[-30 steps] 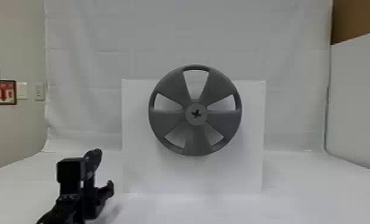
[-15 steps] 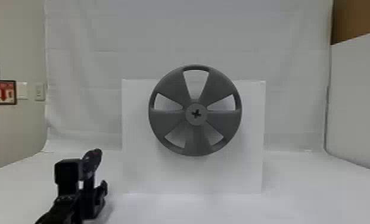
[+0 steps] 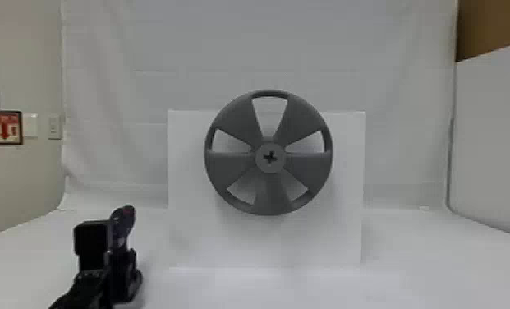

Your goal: Grasp the drill and bring into the middle of wheel

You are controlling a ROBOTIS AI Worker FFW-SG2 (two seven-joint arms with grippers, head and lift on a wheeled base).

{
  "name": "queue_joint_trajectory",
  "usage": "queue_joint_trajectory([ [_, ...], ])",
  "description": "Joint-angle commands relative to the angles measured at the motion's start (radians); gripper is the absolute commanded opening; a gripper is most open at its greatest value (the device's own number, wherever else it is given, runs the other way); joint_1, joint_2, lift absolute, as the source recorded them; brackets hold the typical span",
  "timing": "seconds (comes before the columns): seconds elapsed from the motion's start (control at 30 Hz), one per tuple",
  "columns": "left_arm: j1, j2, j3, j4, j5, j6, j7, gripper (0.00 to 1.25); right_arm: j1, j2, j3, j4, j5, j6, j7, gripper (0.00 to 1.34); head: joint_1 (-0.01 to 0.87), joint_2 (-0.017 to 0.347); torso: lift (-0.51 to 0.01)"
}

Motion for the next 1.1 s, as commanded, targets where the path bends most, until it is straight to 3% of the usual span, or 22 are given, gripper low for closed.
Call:
queue_joint_trajectory([
  [0.0,0.007,0.001,-0.007,0.0,-0.013,-0.01,0.009,0.19,0.002,0.002,-0.002,0.0,0.003,0.0,0.001,1.26,0.054,0.031,-0.403],
  [0.17,0.011,0.003,-0.011,-0.006,-0.022,-0.023,0.012,0.02,0.003,0.002,-0.006,0.0,0.003,0.0,0.001,1.26,0.054,0.031,-0.403],
  [0.47,0.022,0.011,-0.014,-0.024,-0.014,-0.026,0.021,0.02,0.003,0.002,-0.008,0.0,0.005,0.0,0.001,1.26,0.054,0.031,-0.403],
  [0.77,0.048,0.026,-0.023,-0.106,0.007,-0.02,0.019,0.02,0.003,0.004,-0.009,0.0,0.005,0.0,0.001,1.26,0.054,0.031,-0.403],
  [1.07,0.105,0.054,-0.046,-0.277,0.029,0.026,0.019,0.02,0.003,0.01,-0.012,0.0,0.007,0.0,-0.001,1.26,0.054,0.031,-0.403],
])
